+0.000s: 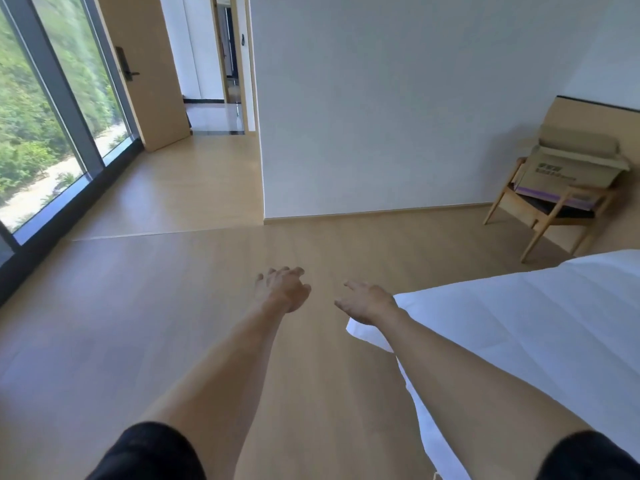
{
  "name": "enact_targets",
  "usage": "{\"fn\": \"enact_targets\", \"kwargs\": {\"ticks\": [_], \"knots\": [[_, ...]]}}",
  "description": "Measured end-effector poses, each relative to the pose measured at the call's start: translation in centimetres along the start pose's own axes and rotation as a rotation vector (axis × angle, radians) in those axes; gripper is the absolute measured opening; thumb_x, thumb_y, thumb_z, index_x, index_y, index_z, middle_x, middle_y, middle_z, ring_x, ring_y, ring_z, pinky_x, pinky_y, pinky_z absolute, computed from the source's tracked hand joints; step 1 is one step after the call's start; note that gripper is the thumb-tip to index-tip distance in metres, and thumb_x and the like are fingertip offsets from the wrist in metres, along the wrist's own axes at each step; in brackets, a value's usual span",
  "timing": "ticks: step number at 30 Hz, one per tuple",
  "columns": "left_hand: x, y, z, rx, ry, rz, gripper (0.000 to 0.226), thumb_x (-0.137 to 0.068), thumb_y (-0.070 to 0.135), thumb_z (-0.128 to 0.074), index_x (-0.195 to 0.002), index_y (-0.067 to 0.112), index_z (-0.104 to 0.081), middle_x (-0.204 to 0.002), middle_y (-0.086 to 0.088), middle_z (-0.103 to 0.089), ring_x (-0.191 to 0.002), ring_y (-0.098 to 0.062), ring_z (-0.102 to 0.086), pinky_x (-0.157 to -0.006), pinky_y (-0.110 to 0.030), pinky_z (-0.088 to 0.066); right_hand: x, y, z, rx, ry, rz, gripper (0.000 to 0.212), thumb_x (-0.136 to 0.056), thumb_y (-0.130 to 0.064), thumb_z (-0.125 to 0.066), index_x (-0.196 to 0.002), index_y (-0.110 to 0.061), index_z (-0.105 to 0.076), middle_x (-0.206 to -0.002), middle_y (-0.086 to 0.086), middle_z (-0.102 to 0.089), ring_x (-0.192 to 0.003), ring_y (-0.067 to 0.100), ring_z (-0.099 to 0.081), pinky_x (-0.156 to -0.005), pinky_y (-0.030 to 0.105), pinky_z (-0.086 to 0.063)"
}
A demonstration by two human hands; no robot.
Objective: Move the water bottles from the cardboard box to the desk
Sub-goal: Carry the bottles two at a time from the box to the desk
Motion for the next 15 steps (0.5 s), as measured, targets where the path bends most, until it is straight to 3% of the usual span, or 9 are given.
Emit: {"fn": "enact_targets", "kwargs": {"ticks": [6,15], "knots": [[-13.1,-1.6,3.6,-0.026,0.000,-0.067,0.050,-0.101,0.044,-0.040,-0.150,0.034,-0.040,-0.152,0.001,-0.046,-0.139,-0.025,-0.041,-0.113,-0.042,-0.028,-11.2,-2.1,3.9,-0.012,0.044,-0.070,0.063,-0.097,-0.057,-0.044,-0.154,-0.032,-0.033,-0.156,0.001,-0.042,-0.139,0.028,-0.043,-0.108,0.037,-0.037],[-28.9,0.1,3.4,-0.051,-0.060,-0.184,0.053,-0.100,0.047,-0.040,-0.152,0.036,-0.038,-0.153,0.003,-0.045,-0.139,-0.024,-0.041,-0.112,-0.042,-0.028,-25.3,-0.9,7.2,-0.007,0.077,-0.133,0.060,-0.094,-0.057,-0.048,-0.148,-0.034,-0.040,-0.151,0.003,-0.046,-0.136,0.030,-0.044,-0.107,0.040,-0.037]]}}
Point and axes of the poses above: each hand's wrist, its own x-axis away from the middle knuckle, its own z-axis out of the back of the hand, y = z × x, the point moved 1 cm from there along -x, towards the middle knuckle
